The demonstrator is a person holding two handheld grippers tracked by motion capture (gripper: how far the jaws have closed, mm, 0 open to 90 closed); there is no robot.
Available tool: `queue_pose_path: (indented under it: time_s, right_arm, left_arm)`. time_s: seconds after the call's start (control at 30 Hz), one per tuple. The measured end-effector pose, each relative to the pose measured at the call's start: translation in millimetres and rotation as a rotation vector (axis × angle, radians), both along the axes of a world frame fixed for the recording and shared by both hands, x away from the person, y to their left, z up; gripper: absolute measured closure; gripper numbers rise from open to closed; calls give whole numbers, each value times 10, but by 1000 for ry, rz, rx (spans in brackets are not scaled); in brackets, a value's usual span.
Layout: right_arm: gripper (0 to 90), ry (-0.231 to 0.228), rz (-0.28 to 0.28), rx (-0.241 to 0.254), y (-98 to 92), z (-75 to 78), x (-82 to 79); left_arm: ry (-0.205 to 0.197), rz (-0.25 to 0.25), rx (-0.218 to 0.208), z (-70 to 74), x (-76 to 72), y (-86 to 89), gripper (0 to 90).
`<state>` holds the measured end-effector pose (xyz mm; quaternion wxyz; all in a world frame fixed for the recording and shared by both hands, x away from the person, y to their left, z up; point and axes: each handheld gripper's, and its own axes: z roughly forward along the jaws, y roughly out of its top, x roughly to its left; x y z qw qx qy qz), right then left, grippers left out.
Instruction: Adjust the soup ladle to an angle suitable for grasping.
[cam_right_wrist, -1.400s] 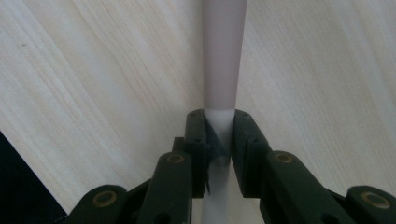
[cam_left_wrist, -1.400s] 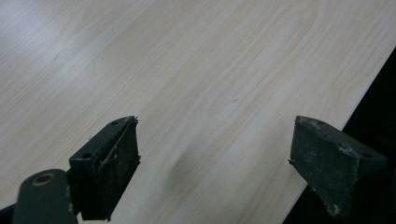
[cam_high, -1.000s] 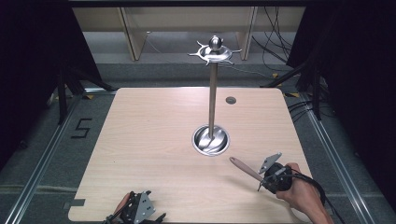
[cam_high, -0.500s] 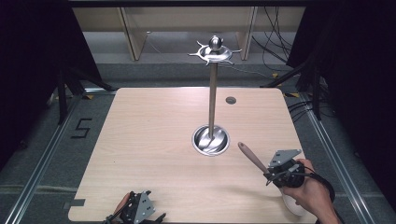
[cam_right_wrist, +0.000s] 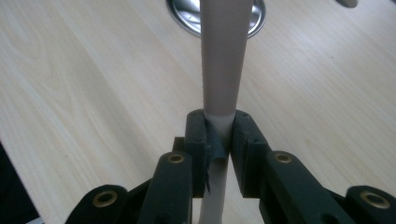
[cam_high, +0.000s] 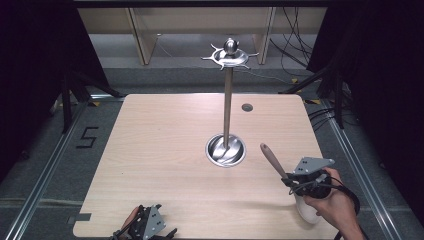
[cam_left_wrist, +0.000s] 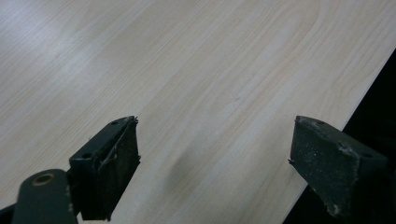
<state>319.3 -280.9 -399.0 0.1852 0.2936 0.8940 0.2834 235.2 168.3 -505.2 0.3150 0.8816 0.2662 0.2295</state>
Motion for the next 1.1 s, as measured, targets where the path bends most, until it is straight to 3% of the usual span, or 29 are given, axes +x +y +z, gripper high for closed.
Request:
queue_pose_path:
  time_s: [0.23, 0.3, 0.43, 0.73, 0.8, 0.87, 1.1]
  right_arm:
    - [782, -59, -12, 69, -29, 68, -7]
    - [783, -99, -4, 109, -54, 83, 8]
    - [783, -108, 7, 167, -69, 112, 30]
    - [782, -154, 30, 241, 52, 231, 129]
    - [782, -143, 22, 268, 84, 272, 138]
    - [782, -176, 34, 272, 109, 314, 171]
    - [782, -183, 41, 335, 235, 435, 289]
  left_arm:
    - [2, -4, 2, 0, -2, -2, 148]
    - [6, -6, 1, -6, -1, -3, 148]
    - [8, -8, -2, -11, -2, -10, 148]
    - [5, -7, -1, -5, -4, -3, 148]
    - [3, -4, 2, -4, -4, -3, 148]
    - [3, -4, 0, -2, -4, -3, 148]
    - [3, -5, 0, -3, -4, -3, 148]
